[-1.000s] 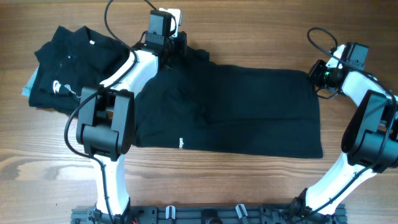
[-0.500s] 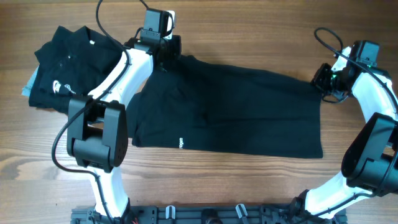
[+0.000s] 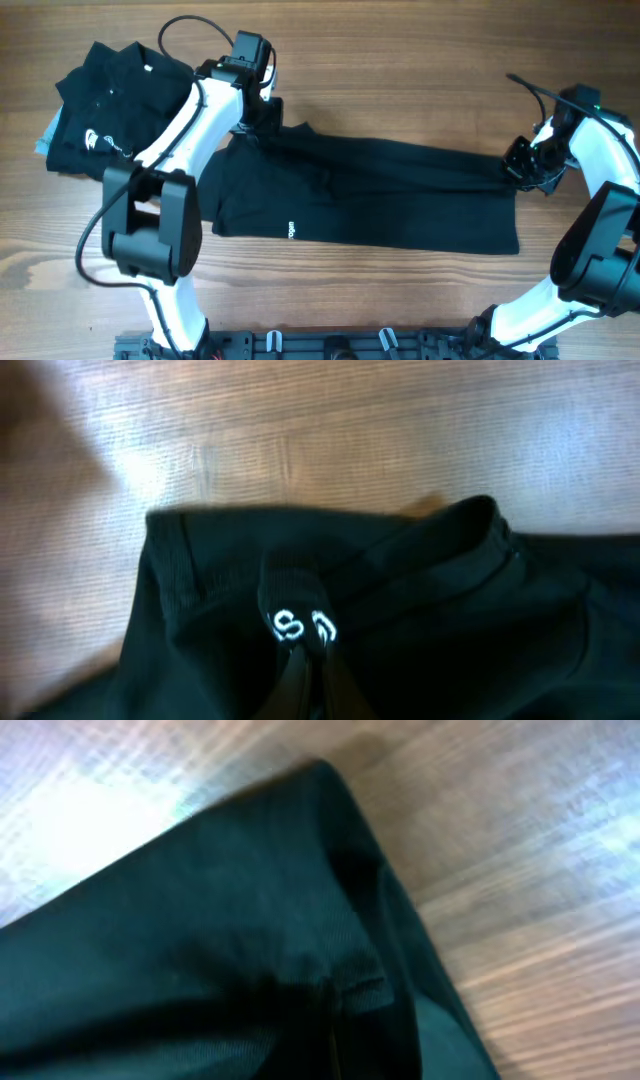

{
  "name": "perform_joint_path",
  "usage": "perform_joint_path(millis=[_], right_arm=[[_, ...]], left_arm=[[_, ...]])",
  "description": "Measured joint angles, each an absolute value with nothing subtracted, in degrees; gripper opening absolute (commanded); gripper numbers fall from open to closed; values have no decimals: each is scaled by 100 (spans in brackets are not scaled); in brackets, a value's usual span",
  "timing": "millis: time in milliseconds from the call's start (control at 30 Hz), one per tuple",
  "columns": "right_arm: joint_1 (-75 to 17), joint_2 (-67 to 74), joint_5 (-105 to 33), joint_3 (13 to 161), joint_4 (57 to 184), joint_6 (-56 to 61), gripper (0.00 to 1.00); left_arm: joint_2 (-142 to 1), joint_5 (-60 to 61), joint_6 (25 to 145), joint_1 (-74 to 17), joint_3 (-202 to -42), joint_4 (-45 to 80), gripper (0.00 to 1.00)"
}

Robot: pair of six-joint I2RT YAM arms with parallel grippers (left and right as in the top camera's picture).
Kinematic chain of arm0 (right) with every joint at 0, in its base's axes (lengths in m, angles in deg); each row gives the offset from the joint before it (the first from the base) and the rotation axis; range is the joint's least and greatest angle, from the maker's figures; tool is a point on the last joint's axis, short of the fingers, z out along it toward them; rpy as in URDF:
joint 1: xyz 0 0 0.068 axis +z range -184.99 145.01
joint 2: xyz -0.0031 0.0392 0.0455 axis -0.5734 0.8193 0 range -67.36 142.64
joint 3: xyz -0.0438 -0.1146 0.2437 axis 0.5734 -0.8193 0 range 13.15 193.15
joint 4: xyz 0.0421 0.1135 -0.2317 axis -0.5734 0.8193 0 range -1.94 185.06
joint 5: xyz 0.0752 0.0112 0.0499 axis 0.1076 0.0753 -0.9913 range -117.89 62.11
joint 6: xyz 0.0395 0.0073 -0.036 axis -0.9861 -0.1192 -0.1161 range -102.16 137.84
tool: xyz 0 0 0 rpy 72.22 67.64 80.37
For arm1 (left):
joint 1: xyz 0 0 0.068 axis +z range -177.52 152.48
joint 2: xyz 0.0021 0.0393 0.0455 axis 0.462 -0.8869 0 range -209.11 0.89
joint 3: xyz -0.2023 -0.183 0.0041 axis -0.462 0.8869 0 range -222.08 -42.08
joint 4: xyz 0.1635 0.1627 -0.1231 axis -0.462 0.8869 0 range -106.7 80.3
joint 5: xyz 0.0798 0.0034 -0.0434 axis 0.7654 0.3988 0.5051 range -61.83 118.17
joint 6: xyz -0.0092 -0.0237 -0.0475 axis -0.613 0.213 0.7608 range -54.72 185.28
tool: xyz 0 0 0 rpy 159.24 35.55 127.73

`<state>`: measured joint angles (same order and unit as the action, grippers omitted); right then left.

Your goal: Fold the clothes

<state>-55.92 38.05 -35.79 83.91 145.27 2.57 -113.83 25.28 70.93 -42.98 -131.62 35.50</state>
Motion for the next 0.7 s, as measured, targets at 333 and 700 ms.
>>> perform_joint_path(millis=[333,700], right_arm=[[-5716,3202,-3553,8391,14804,325,9],[-5716,3193,-3529,8391,15152,384,13]], left_arm=[[-11247,2536,7100,-4298,-13162,4383,4],[-11247,2580,7115,-4298,-13162,5148,13]])
